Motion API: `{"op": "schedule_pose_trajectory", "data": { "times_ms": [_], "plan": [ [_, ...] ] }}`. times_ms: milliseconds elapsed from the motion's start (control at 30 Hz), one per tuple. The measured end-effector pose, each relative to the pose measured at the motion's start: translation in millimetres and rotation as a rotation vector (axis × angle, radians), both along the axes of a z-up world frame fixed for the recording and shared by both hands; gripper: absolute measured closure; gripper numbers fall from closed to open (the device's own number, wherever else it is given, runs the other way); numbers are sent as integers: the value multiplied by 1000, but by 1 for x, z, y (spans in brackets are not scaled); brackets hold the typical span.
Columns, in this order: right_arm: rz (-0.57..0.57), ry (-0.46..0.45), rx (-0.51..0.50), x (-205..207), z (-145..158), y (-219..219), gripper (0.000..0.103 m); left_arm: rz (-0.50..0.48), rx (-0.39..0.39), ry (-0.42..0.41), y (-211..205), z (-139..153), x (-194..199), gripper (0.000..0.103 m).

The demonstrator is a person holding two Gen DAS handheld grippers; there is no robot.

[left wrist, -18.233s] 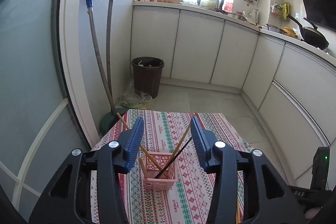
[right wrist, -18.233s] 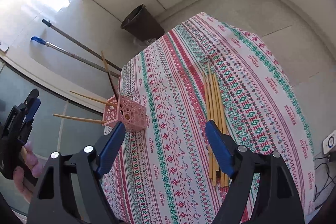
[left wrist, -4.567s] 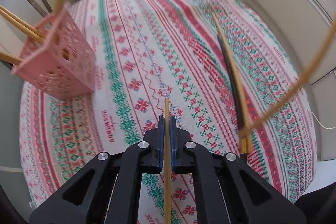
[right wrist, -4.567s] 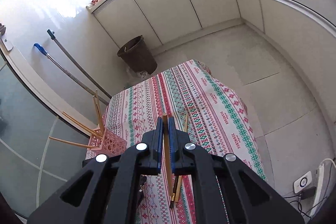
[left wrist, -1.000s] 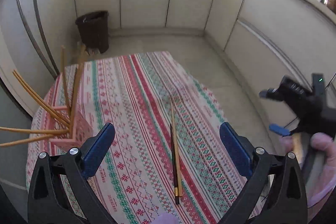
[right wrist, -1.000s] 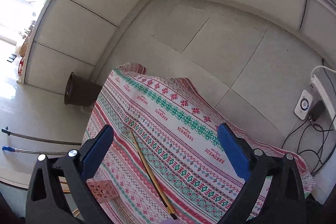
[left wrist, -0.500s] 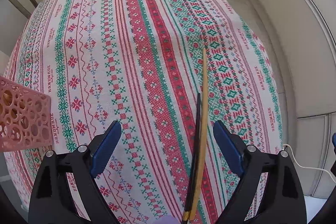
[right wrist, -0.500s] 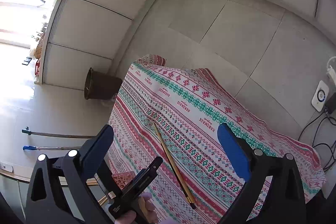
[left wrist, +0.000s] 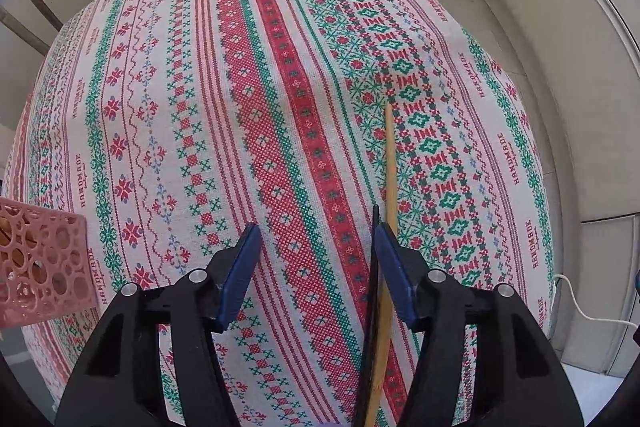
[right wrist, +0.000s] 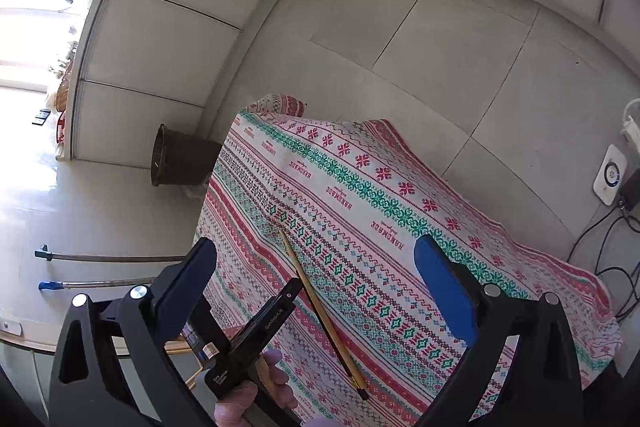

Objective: Organize utensils
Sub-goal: 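Move the left gripper to the chopstick pile and close on one chopstick, then close the right gripper on a chopstick from the pile while the left gripper holds its chopstick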

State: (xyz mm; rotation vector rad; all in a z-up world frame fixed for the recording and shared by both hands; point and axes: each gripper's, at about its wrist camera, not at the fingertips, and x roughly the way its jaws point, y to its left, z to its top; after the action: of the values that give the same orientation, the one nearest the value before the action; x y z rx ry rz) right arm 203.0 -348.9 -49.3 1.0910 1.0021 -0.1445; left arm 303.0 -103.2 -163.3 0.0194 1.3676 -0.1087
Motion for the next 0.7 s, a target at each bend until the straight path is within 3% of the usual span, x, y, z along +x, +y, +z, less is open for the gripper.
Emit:
{"op": "schedule_pose_trajectory", "data": {
  "times_ms": [133, 300, 367, 500, 700],
  "plan": [
    [-1, 11, -4, 3, -5, 2, 7, -69, 68, 8, -15, -2, -6, 44],
    [-4, 33, -14, 9, -12, 5, 7, -95, 74, -36, -33, 1, -21, 72],
    [-6, 45, -22, 14, -15, 8, 7, -104, 45, -49, -33, 3, -28, 98],
    [45, 65, -88, 32, -20, 26, 7, -116, 8, -69, -23, 5, -44, 99],
    [250, 65, -385, 76, -21, 89, 7, -121, 7, -92, 16, 23, -81, 100]
  ]
}}
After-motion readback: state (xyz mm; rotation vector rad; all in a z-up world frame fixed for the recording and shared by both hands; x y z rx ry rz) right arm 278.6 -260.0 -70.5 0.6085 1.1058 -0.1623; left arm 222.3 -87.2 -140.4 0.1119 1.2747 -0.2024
